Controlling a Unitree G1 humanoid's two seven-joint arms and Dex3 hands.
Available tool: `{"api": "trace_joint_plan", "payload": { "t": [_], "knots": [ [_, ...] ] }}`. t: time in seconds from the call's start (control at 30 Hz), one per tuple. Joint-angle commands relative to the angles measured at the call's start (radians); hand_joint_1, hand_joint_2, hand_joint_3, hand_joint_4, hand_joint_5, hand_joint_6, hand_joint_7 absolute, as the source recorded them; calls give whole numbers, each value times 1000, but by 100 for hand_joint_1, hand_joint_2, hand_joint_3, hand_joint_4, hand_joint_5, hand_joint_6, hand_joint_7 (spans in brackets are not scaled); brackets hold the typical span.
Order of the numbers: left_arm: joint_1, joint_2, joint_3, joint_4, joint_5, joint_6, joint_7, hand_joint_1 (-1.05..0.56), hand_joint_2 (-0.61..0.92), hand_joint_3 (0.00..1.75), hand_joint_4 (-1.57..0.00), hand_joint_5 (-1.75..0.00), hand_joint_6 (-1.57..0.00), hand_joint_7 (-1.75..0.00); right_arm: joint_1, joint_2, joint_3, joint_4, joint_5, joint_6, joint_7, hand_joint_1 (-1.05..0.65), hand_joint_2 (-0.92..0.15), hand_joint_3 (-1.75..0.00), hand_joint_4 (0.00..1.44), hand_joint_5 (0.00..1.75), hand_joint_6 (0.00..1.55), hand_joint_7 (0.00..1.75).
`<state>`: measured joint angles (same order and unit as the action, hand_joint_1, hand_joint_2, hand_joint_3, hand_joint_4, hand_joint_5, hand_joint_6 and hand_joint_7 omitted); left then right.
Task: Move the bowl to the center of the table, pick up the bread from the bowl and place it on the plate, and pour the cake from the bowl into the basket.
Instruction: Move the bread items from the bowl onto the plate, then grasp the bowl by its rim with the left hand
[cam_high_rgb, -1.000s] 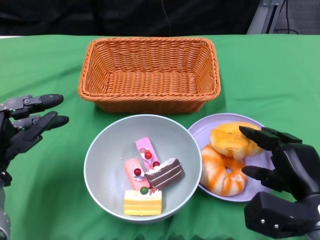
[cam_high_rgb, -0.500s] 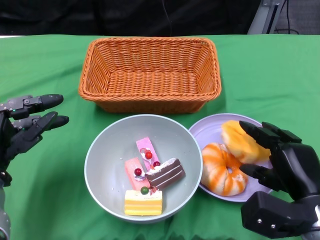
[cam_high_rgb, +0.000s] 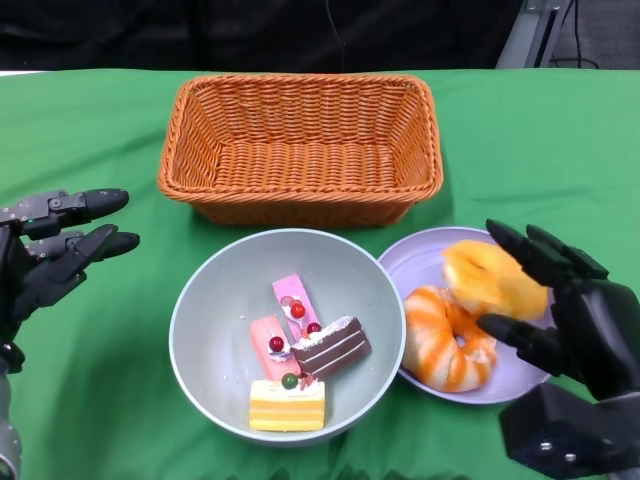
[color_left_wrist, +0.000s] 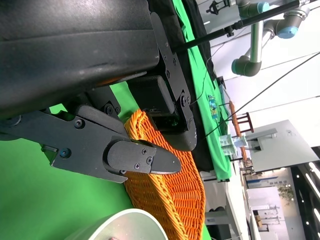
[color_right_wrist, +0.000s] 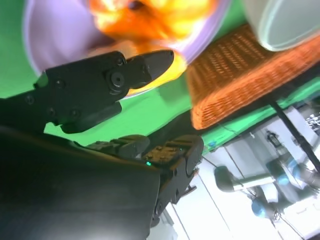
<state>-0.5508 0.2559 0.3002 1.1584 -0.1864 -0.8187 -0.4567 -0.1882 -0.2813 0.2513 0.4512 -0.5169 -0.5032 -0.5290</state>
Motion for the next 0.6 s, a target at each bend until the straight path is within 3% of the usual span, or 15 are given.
{"api": "trace_joint_plan", "payload": {
  "t": [0.03, 0.23, 0.33, 0.4, 0.47, 0.6],
  "knots": [
    [4, 18, -6, -4, 1, -13, -28, -46, 92, 19, -116, 0, -105, 0, 4, 33, -44, 6, 108, -140, 20, -29, -88, 0, 58, 13, 60, 7],
    [4, 13, -13, -1, -2, -25, -42, -47, 92, 17, -116, 0, -104, 0, -16, 106, -91, 47, 311, -325, 157, -13, -89, -2, 86, 31, 81, 15],
    [2, 4, -10, -2, -14, -27, -67, -47, 92, 17, -115, 0, -103, 0, -24, 135, -112, 78, 376, -370, 226, -12, -86, -12, 79, 79, 88, 23],
    [4, -1, -10, -4, -16, -33, -76, -47, 92, 16, -115, 0, -102, 0, -24, 150, -123, 89, 426, -391, 281, -10, -84, -20, 75, 103, 87, 44],
    [5, -4, -8, -7, -20, -38, -83, -47, 92, 15, -113, 0, -100, 0, -18, 160, -134, 76, 454, -391, 326, -7, -73, -48, 77, 120, 82, 84],
    [12, -4, -12, -25, -17, -66, -89, -50, 92, 14, -110, 0, -93, 0, -13, 204, -162, 60, 521, -388, 387, -3, -50, -104, 81, 145, 79, 118]
  ]
}}
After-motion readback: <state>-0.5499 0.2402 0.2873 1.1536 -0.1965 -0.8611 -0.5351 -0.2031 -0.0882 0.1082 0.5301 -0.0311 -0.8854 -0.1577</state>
